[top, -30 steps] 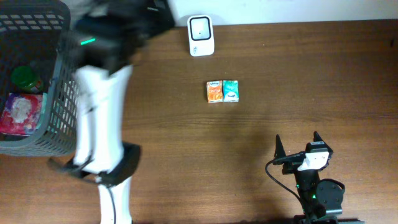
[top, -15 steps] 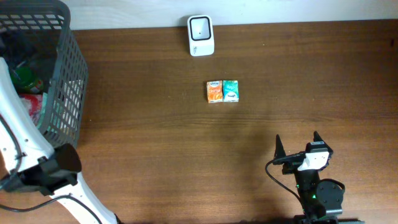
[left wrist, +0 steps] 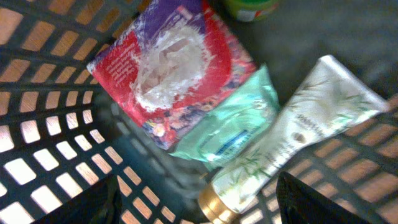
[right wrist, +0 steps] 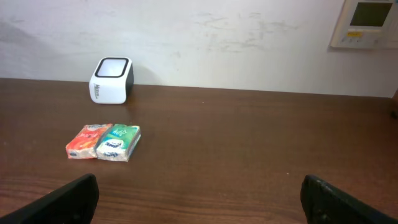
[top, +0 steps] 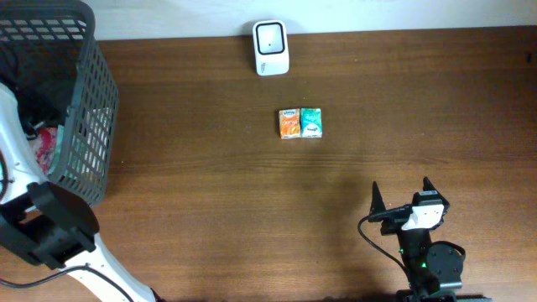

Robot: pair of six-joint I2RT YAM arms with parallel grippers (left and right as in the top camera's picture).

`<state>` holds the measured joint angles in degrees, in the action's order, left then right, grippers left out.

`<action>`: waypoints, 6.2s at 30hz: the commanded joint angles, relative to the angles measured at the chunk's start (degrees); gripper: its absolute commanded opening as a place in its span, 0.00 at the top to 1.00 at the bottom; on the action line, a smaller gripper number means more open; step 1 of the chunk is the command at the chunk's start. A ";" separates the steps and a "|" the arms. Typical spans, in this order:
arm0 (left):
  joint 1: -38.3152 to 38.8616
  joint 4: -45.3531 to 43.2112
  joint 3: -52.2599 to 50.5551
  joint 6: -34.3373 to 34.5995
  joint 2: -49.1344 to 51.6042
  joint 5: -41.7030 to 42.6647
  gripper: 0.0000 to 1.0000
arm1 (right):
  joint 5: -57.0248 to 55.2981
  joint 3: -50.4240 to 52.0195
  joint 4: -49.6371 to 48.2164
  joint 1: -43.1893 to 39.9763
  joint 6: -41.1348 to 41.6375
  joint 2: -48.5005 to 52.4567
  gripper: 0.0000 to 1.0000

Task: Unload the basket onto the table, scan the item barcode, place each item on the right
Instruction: 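Reach the left gripper into the basket and grasp the green toilet tissue pack, then set the green toilet tissue pack left of the small packs and release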

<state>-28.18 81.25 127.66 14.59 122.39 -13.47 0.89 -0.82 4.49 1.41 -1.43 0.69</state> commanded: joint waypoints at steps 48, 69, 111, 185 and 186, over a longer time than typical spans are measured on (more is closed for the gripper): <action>-3.02 -8.04 -9.07 -12.66 -0.72 9.66 1.00 | -0.31 0.50 0.07 -0.20 0.63 -0.37 0.01; -2.82 -12.15 -2.43 2.60 -12.79 13.38 1.00 | -0.31 0.50 0.07 -0.20 0.63 -0.37 0.01; 2.91 -4.76 -2.23 -17.73 12.63 1.60 0.48 | -0.31 0.50 0.07 -0.20 0.63 -0.37 0.01; 53.79 -37.33 -18.84 13.46 3.13 21.22 0.54 | -0.33 0.50 0.09 -0.20 0.63 -0.37 0.01; 52.59 -34.51 -13.44 12.66 2.49 23.76 0.56 | -0.31 0.50 0.07 -0.20 0.63 -0.37 0.01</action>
<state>26.44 44.12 104.92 32.03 126.65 3.77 0.89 -0.84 4.49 1.41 -1.41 0.69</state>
